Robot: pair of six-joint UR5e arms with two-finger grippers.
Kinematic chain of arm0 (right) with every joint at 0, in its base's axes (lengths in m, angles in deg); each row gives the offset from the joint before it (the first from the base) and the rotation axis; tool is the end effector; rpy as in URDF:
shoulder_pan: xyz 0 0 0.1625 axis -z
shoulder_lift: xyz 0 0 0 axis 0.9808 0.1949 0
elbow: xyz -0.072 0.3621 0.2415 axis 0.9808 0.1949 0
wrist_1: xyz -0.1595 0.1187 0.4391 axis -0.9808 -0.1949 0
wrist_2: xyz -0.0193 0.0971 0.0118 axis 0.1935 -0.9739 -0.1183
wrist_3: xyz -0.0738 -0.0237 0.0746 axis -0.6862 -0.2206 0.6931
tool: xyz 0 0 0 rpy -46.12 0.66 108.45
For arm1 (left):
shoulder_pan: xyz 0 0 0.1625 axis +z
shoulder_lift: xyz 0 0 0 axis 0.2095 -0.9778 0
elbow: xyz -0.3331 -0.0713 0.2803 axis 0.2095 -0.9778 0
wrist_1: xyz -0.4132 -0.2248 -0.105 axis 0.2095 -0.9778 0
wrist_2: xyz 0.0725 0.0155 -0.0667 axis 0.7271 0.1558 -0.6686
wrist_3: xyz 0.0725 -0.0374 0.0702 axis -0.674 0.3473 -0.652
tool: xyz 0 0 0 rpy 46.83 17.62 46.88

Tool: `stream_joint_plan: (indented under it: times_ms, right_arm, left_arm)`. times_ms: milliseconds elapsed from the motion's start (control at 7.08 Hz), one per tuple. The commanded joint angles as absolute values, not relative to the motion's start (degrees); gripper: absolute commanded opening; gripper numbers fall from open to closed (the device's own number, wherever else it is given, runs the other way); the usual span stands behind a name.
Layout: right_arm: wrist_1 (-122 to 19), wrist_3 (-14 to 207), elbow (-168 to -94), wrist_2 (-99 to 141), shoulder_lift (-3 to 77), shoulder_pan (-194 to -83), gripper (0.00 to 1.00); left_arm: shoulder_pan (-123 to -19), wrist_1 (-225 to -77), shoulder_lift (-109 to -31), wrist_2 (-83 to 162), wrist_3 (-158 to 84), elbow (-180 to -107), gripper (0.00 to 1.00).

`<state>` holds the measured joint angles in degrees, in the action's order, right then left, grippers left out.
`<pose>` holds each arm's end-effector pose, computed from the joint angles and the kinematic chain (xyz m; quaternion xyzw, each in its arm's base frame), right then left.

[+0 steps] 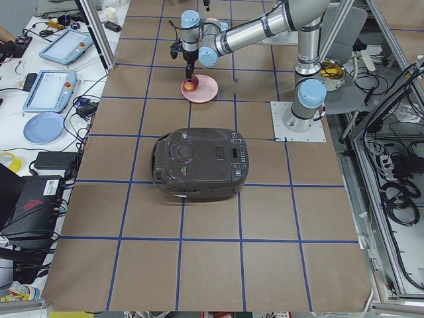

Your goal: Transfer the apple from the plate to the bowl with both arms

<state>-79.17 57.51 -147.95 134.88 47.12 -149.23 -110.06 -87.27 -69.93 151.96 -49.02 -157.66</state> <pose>-0.0581 -0.5594 0.2404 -0.0232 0.9913 0.1228 0.0410 -0.2184 -0.6093 0.2144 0.0462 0.9985 -0.0282 0.0035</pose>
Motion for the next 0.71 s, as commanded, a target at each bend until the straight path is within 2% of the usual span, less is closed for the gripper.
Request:
stream_joint_plan:
  times_ms: [0, 283, 424, 565]
  right_arm:
    - [-89.0, 50.4, -152.6, 135.0, 42.9, -146.5, 1.0]
    - [-89.2, 55.0, -152.5, 134.6, 41.9, -146.6, 1.0]
    - [-89.2, 56.8, -152.6, 134.5, 41.2, -146.5, 0.91]
    - [-89.1, 58.5, -152.7, 134.4, 40.3, -146.6, 0.68]
  left_arm:
    - [-110.1, -84.5, -72.9, 151.8, -48.9, -157.9, 0.96]
    - [-111.0, -84.5, -74.6, 151.9, -49.2, -158.6, 0.96]
    - [-111.6, -84.5, -74.9, 151.9, -48.5, -158.7, 0.98]
    - [-111.6, -84.5, -75.2, 151.8, -48.7, -158.6, 0.97]
